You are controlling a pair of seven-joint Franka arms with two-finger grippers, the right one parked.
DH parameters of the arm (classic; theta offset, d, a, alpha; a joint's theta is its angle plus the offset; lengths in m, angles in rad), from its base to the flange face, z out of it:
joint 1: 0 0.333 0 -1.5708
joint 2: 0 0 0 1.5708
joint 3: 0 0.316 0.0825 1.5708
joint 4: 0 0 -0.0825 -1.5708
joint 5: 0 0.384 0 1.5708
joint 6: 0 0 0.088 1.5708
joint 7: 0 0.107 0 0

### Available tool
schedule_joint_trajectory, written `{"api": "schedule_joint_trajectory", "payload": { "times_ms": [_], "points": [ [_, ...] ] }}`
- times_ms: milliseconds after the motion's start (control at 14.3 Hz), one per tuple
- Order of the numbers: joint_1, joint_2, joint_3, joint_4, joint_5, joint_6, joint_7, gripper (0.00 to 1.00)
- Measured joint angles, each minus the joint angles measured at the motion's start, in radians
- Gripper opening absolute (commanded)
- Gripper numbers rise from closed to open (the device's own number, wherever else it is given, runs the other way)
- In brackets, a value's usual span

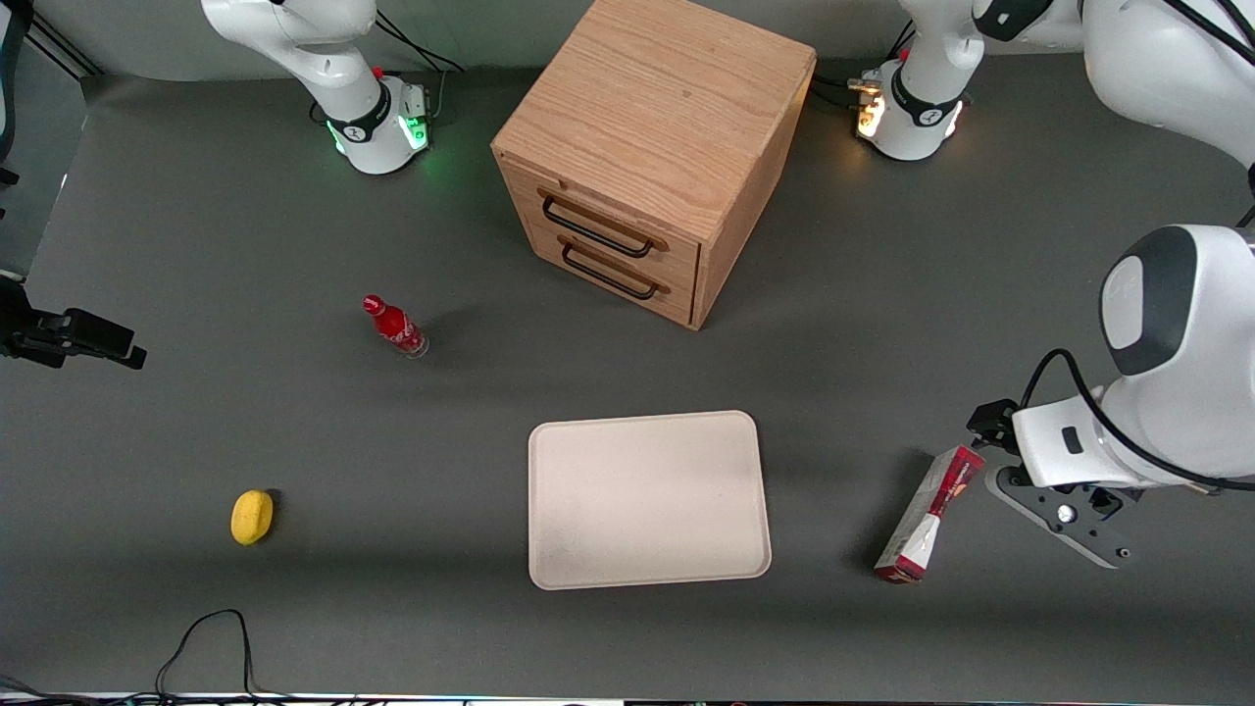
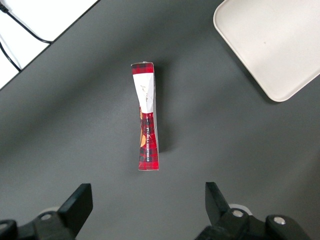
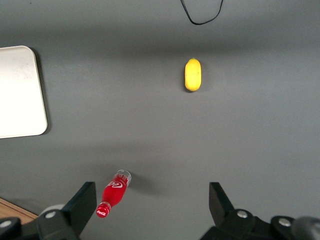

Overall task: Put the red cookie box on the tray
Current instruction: 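Lower the left gripper around the box's end and close it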

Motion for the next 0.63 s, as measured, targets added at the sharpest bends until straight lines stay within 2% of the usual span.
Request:
{"api": "schedule_joint_trajectory", "payload": {
  "times_ms": [210,629],
  "points": [
    [0.006,-0.001,0.000,-0.051,-0.008,0.050,0.001,1.00],
    [0.008,0.003,0.003,-0.282,-0.010,0.311,0.002,1.00]
  ]
}}
